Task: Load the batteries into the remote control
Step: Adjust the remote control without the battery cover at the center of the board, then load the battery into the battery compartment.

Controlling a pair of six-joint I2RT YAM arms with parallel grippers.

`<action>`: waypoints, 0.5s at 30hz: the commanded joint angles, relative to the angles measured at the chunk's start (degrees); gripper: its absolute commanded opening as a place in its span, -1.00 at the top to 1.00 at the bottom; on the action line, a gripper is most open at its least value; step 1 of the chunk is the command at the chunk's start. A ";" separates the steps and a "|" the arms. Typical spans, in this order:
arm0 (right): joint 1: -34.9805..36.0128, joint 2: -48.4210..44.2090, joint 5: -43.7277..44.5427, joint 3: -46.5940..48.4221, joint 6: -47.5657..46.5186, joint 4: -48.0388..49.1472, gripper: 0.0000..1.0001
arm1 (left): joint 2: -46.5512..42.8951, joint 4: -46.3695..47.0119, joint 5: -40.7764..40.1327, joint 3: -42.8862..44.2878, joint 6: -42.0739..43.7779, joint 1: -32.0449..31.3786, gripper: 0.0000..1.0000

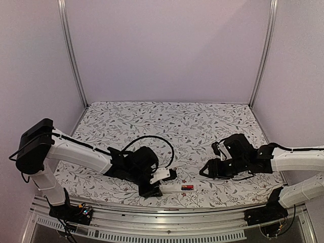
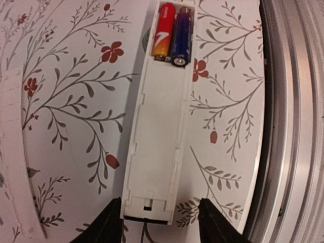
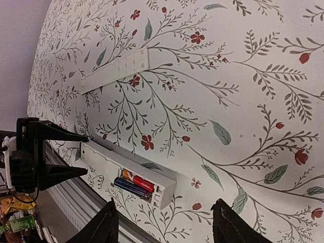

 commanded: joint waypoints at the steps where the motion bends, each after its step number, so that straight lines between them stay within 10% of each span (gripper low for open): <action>1: 2.21 2.44 1.74 3.57 1.26 -3.72 -0.26 | -1.73 2.41 -0.24 -0.89 -1.11 -1.70 -0.04; 15: 9.09 17.25 2.89 13.23 4.07 -5.45 -0.54 | -5.72 12.24 -0.04 -7.44 -0.64 -1.76 -0.18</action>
